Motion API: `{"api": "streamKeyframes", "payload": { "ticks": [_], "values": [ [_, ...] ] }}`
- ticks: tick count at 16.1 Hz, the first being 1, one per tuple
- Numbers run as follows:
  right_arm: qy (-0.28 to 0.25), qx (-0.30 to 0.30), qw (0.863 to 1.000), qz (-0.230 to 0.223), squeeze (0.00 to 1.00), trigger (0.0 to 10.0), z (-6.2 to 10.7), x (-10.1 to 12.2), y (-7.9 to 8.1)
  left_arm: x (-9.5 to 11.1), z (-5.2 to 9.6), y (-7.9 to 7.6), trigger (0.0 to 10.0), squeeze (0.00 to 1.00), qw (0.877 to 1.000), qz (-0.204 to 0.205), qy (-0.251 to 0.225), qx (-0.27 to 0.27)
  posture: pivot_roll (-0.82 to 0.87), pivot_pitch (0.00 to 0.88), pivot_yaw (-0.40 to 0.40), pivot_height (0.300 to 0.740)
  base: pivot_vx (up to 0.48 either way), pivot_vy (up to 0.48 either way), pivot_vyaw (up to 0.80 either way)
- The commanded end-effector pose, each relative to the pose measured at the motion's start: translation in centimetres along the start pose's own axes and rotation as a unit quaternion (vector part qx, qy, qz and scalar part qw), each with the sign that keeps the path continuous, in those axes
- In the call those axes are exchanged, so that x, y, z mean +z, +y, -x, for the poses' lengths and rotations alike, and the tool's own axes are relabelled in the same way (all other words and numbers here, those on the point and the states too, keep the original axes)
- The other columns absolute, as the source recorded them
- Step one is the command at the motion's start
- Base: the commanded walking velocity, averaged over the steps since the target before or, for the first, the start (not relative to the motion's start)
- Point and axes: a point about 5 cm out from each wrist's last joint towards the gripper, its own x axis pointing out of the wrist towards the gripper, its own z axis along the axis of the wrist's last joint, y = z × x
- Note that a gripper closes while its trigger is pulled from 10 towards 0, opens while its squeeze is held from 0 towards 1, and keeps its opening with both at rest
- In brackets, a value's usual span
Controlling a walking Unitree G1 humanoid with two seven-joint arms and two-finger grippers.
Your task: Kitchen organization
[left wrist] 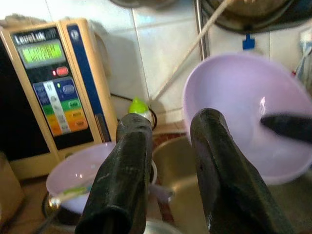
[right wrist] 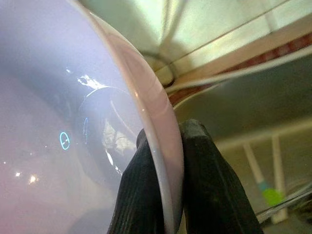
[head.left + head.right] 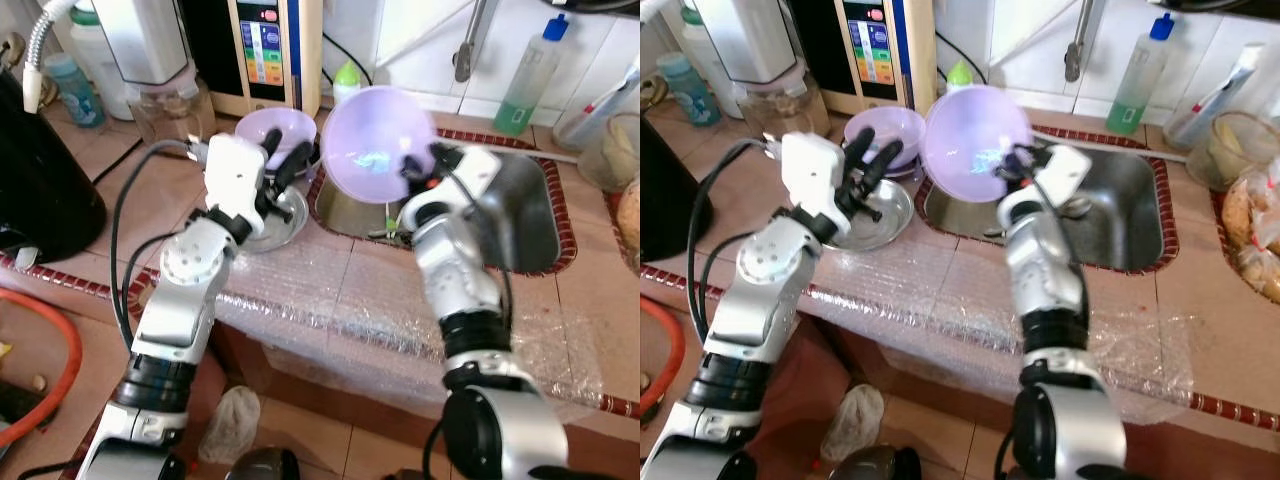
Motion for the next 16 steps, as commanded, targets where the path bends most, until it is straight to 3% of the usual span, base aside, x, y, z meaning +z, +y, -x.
{"api": "streamKeyframes", "payload": {
  "ticks": [1, 2, 3, 5, 6, 8, 9, 10, 11, 12, 16],
  "values": [
    [-0.010, -0.047, 0.999, 0.025, 0.00, 0.0, -0.3, 0.6, -1.1, -0.4, 0.2, -0.3, 10.0, 1.00, 0.999, -0.006, 0.022, -0.022, 0.02, 0.000, 0.072, 0.740, 0.000, 0.000, 0.00],
    [-0.009, -0.082, 0.996, 0.043, 0.00, 0.0, -0.3, 0.8, -2.3, -0.9, 0.4, -0.6, 10.0, 1.00, 0.998, -0.009, 0.038, -0.042, 0.04, 0.000, 0.071, 0.740, 0.000, 0.000, 0.00],
    [-0.005, -0.154, 0.986, 0.067, 0.00, 0.0, -0.1, 1.1, -4.9, -1.9, 1.2, -1.5, 10.0, 1.00, 0.993, -0.018, 0.073, -0.091, 0.04, 0.011, 0.070, 0.740, 0.000, 0.000, 0.00],
    [0.001, -0.211, 0.974, 0.087, 0.00, 0.0, 0.3, 1.1, -7.3, -3.1, 2.3, -2.0, 10.0, 1.00, 0.985, -0.028, 0.108, -0.133, 0.04, 0.011, 0.081, 0.740, 0.000, 0.000, 0.00],
    [0.013, -0.231, 0.967, 0.107, 0.00, 0.0, 0.5, 0.9, -8.3, -4.1, 3.0, -2.3, 10.0, 1.00, 0.977, -0.036, 0.139, -0.158, 0.04, 0.011, 0.087, 0.740, 0.000, 0.000, 0.00],
    [0.022, -0.240, 0.963, 0.117, 0.00, 0.0, 0.5, 0.8, -9.0, -4.9, 3.5, -2.3, 10.0, 1.00, 0.970, -0.044, 0.160, -0.176, 0.05, 0.012, 0.090, 0.740, 0.000, 0.000, 0.00],
    [0.037, -0.242, 0.961, 0.129, 0.00, 2.6, 0.4, 0.6, -9.5, -5.3, 3.7, -1.6, 10.0, 1.00, 0.967, -0.053, 0.176, -0.174, 0.05, 0.013, 0.094, 0.740, 0.000, 0.000, 0.00],
    [0.042, -0.234, 0.961, 0.138, 0.00, 6.9, 0.5, 0.4, -9.6, -5.5, 3.7, -1.4, 10.0, 1.00, 0.965, -0.062, 0.186, -0.175, 0.06, 0.012, 0.101, 0.740, 0.000, 0.000, 0.00],
    [0.047, -0.238, 0.959, 0.147, 0.80, 10.0, 0.6, 0.1, -9.9, -5.5, 3.7, -1.3, 10.0, 1.00, 0.963, -0.067, 0.191, -0.179, 0.06, 0.011, 0.101, 0.740, 0.000, 0.000, 0.00],
    [0.054, -0.244, 0.956, 0.153, 1.00, 10.0, 0.8, -0.3, -10.1, -5.4, 3.7, -1.4, 10.0, 1.00, 0.963, -0.069, 0.191, -0.179, 0.07, 0.011, 0.098, 0.740, 0.000, 0.000, 0.00],
    [0.076, -0.246, 0.955, 0.145, 1.00, 10.0, 1.4, -1.8, -10.4, -5.1, 3.8, -1.1, 10.0, 1.00, 0.964, -0.069, 0.190, -0.173, 0.09, 0.011, 0.091, 0.740, 0.000, 0.000, 0.00]
  ]
}}
